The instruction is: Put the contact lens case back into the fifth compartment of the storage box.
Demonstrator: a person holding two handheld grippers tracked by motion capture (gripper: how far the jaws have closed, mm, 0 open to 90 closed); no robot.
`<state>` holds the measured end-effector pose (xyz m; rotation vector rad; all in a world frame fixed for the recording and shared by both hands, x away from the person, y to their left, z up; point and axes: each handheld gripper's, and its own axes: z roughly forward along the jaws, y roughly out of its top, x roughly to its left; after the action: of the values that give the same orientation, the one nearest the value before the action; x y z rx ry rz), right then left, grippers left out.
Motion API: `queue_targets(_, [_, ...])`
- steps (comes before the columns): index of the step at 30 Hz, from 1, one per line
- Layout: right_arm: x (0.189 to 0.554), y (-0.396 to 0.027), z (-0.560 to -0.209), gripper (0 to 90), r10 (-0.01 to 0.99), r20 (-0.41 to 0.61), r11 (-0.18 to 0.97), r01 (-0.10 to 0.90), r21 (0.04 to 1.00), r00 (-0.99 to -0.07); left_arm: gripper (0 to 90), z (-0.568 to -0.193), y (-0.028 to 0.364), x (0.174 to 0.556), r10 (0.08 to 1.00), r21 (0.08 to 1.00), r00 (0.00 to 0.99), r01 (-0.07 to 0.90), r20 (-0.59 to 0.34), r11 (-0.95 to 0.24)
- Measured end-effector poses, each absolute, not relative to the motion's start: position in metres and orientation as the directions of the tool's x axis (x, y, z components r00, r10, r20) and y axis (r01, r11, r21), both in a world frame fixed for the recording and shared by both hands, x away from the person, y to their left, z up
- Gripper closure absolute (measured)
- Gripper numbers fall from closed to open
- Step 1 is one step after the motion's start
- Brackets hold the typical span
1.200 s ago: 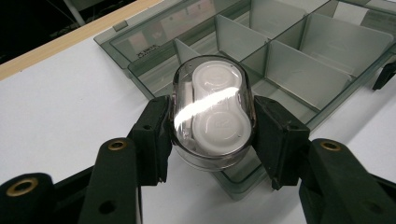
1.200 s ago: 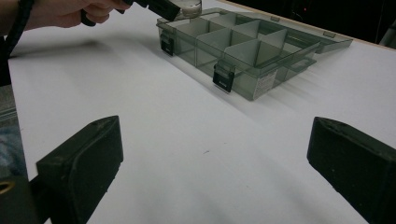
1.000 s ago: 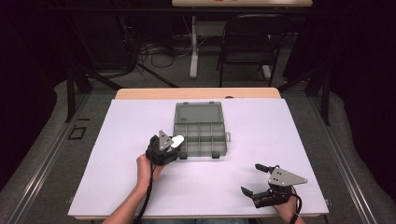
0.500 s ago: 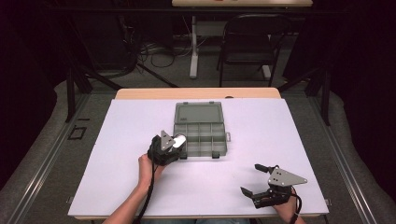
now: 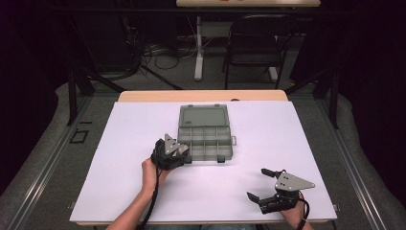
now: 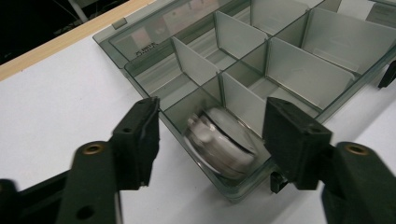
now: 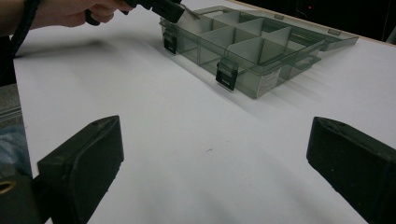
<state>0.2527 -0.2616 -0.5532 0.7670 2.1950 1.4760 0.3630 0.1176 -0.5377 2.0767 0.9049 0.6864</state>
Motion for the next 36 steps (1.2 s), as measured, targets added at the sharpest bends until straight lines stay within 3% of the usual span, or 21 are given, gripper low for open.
queue_targets(10, [0.253,-0.262,-0.552,3.7,0.628,-0.017,0.298,0.22,0.929,-0.778,15.2,-0.529,0.127,0.355,0.782,0.837,0.608,0.352,0.135,-0.419])
queue_targets(14, [0.253,-0.261,-0.553,3.7,0.626,-0.015,0.302,0.224,0.926,-0.78,12.0,-0.524,0.134,0.349,0.779,0.85,0.613,0.335,0.131,-0.406])
queue_targets(36, [0.256,-0.259,-0.552,3.7,0.62,-0.018,0.305,0.22,0.927,-0.784,10.1,-0.515,0.15,0.33,0.769,0.864,0.63,0.32,0.113,-0.388])
